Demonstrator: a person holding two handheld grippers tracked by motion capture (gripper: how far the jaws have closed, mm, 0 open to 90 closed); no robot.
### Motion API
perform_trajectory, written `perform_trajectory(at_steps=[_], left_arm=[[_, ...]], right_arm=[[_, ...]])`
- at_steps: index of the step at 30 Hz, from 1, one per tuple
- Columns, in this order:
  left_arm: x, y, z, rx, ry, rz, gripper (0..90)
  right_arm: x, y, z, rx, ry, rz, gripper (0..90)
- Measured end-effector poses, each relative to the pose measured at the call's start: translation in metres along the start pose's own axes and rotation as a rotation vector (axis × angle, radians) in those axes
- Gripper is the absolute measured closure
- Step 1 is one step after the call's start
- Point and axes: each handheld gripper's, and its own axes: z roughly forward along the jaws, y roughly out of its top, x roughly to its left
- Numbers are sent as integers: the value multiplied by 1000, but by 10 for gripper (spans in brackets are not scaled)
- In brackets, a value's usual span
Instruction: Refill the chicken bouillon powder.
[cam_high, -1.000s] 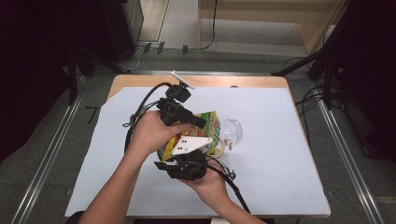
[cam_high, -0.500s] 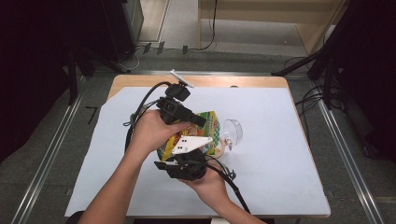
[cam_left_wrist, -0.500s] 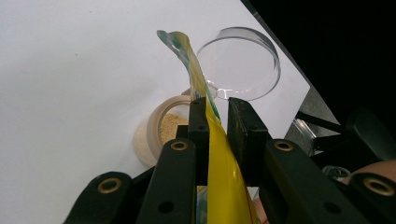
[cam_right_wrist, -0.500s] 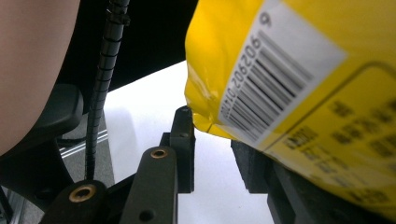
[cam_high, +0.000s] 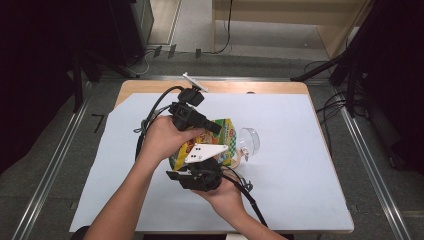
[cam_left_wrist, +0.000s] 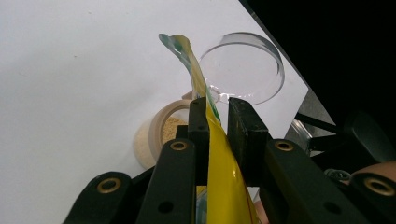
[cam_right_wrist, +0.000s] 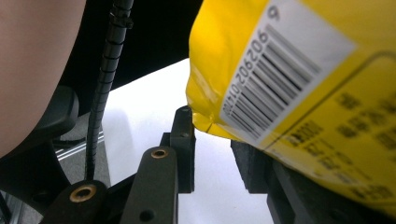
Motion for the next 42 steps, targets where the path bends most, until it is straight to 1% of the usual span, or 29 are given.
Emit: perform_trajectory(at_steps=[2, 13, 29, 41, 42], left_arm=[[-1, 0, -1, -3, 1, 0, 800], [-1, 0, 0, 1, 1, 1, 792], [-2, 0, 1, 2, 5, 7, 794], [-6, 0, 0, -4, 12, 11, 792], [-7, 0, 0, -2, 14, 17, 792]], right_arm=[[0, 1, 0, -4, -8, -4, 717], [1, 1, 1, -3, -4, 10, 719], [0, -1, 1, -8, -10, -1, 724], [1, -1, 1, -17, -10, 1, 728], [1, -1, 1, -18, -9, 2, 728]])
